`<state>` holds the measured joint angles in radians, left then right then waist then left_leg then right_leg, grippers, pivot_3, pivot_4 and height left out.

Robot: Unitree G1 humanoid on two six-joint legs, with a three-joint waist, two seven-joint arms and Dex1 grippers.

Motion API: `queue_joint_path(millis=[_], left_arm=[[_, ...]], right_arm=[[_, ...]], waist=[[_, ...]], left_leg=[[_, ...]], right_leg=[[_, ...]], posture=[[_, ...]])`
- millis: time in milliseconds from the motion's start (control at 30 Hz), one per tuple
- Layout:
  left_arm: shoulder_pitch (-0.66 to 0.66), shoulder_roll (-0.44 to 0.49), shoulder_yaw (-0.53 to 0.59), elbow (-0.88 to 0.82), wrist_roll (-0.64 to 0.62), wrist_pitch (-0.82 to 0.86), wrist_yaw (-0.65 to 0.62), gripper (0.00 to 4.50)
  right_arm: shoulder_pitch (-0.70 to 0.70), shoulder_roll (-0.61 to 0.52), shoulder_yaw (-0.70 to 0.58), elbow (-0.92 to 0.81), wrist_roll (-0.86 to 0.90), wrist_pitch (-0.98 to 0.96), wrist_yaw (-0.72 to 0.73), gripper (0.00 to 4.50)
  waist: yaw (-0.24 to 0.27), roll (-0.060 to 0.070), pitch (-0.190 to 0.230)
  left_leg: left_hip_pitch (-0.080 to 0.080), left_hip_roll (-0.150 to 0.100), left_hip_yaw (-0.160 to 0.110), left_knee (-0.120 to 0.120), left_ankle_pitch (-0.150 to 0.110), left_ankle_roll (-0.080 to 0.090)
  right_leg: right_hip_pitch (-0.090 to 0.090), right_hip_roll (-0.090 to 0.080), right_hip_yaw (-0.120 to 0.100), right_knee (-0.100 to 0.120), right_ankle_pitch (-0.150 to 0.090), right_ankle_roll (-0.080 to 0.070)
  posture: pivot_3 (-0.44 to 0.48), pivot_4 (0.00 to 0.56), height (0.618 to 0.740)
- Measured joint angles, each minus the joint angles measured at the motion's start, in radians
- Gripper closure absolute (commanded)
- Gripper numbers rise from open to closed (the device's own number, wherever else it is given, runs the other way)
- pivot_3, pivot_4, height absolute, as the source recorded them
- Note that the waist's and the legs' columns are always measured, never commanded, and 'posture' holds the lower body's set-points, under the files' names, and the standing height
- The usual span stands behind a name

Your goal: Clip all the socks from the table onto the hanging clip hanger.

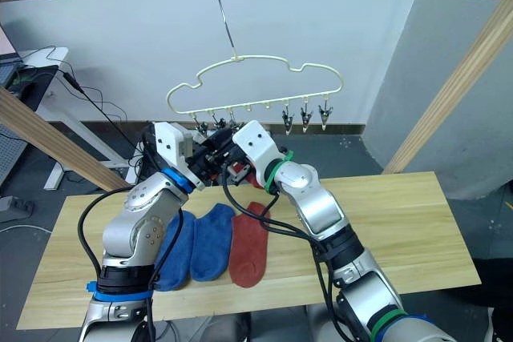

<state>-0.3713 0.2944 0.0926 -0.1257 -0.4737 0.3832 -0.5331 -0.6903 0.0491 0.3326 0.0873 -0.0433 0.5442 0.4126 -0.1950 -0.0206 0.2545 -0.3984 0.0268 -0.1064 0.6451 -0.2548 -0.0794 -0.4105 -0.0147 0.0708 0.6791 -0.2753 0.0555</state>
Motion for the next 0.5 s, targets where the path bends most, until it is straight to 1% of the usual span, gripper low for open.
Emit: queue_joint_path(millis=[33, 500], left_arm=[[0.002, 0.001, 0.000, 0.000, 0.001, 0.000, -0.002, 1.94], [0.015, 0.035, 0.007, 0.000, 0.001, 0.000, -0.012, 1.94]], right_arm=[[-0.003, 0.000, -0.001, 0.000, 0.002, -0.002, 0.000, 4.50], [-0.004, 0.003, 0.000, 0.027, 0.006, -0.029, 0.000, 4.50]], waist=[[0.000, 0.000, 0.000], [0.001, 0.000, 0.000]], left_leg=[[0.000, 0.000, 0.000, 0.000, 0.000, 0.000], [0.000, 0.000, 0.000, 0.000, 0.000, 0.000]], right_leg=[[0.000, 0.000, 0.000, 0.000, 0.000, 0.000], [0.000, 0.000, 0.000, 0.000, 0.000, 0.000]], posture=[[-0.255, 0.236, 0.730], [-0.241, 0.234, 0.730]])
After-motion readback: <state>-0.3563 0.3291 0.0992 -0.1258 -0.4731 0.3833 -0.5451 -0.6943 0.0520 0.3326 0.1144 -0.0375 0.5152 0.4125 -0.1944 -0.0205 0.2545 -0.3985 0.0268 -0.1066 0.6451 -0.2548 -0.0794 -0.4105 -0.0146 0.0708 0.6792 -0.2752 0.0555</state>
